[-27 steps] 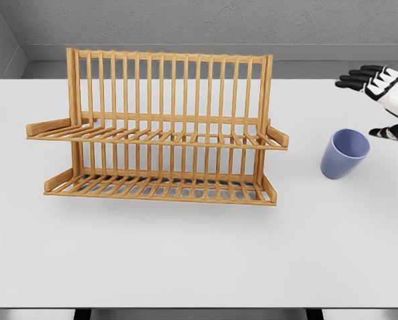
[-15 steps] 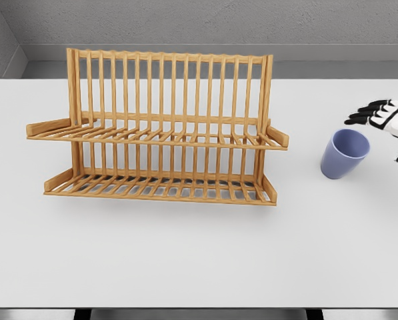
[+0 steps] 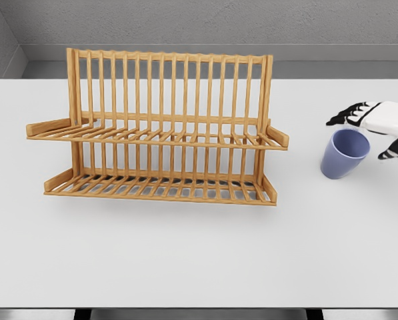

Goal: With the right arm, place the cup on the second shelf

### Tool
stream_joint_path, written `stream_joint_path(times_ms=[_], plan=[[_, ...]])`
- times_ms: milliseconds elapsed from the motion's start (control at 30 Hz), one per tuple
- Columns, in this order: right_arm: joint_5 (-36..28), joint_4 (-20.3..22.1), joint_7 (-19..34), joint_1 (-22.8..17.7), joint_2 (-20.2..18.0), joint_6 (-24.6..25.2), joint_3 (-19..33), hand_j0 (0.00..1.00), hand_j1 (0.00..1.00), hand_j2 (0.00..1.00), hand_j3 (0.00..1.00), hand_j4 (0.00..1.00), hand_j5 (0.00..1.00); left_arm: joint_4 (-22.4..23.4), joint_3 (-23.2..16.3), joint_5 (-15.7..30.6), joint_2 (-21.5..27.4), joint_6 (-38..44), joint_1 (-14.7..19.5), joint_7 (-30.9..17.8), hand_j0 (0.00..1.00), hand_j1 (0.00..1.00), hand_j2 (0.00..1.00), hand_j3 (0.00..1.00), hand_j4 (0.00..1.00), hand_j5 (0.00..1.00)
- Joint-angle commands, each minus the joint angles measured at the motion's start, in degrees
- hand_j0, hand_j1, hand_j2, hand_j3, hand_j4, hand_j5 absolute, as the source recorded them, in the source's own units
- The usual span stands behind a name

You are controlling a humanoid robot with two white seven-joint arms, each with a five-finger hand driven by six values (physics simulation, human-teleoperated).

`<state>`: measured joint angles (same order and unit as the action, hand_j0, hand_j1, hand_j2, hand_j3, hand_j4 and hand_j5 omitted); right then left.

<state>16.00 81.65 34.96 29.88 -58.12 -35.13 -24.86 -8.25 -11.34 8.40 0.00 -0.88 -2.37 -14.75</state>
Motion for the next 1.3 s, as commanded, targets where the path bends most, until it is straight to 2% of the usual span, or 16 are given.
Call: stream_joint_path(times_ms=[0,100,267,467,900,967,1000,1267], plan=[[-0.18,-1.50,0.04,0.09,1.00,0.13,-2.39,1.00,1.00,1.00,1.00,1.00,1.00,-0.01,0.00,0.04,0.00,0.00,0.00,-0.02,1.00,1.00,1.00,1.00,1.00,1.00],[-0.18,-2.37,0.04,0.62,1.26,0.13,-3.18,1.00,1.00,1.00,1.00,1.00,1.00,-0.01,0.00,0.04,0.00,0.00,0.00,-0.02,1.00,1.00,1.00,1.00,1.00,1.00],[-0.09,-5.98,0.04,3.78,3.28,0.13,-6.78,1.00,1.00,1.00,1.00,1.00,1.00,-0.01,0.00,0.04,0.00,0.00,0.00,-0.02,1.00,1.00,1.00,1.00,1.00,1.00],[-0.09,-7.12,0.04,3.87,3.37,0.13,-7.05,1.00,1.00,1.00,1.00,1.00,1.00,-0.01,0.00,0.04,0.00,0.00,0.00,-0.02,1.00,1.00,1.00,1.00,1.00,1.00],[-0.09,-6.86,0.04,5.19,3.46,0.13,-7.75,1.00,1.00,1.00,1.00,1.00,1.00,-0.01,0.00,0.04,0.00,0.00,0.00,-0.02,1.00,1.00,1.00,1.00,1.00,1.00],[-0.09,-6.68,0.04,5.19,3.37,0.13,-7.84,0.87,0.87,0.87,0.87,0.87,0.87,-0.01,0.00,0.04,0.00,0.00,0.00,-0.02,1.00,1.00,1.00,1.00,1.00,1.00],[-0.09,-6.68,0.04,5.19,3.37,0.13,-7.84,0.86,0.86,0.86,0.86,0.86,0.86,-0.01,0.00,0.04,0.00,0.00,0.00,-0.02,1.00,1.00,1.00,1.00,1.00,1.00],[-0.09,-5.63,0.04,5.27,3.37,0.13,-7.84,0.86,0.86,0.86,0.86,0.86,0.86,-0.01,0.00,0.04,0.00,0.00,0.00,-0.02,1.00,1.00,1.00,1.00,1.00,1.00]])
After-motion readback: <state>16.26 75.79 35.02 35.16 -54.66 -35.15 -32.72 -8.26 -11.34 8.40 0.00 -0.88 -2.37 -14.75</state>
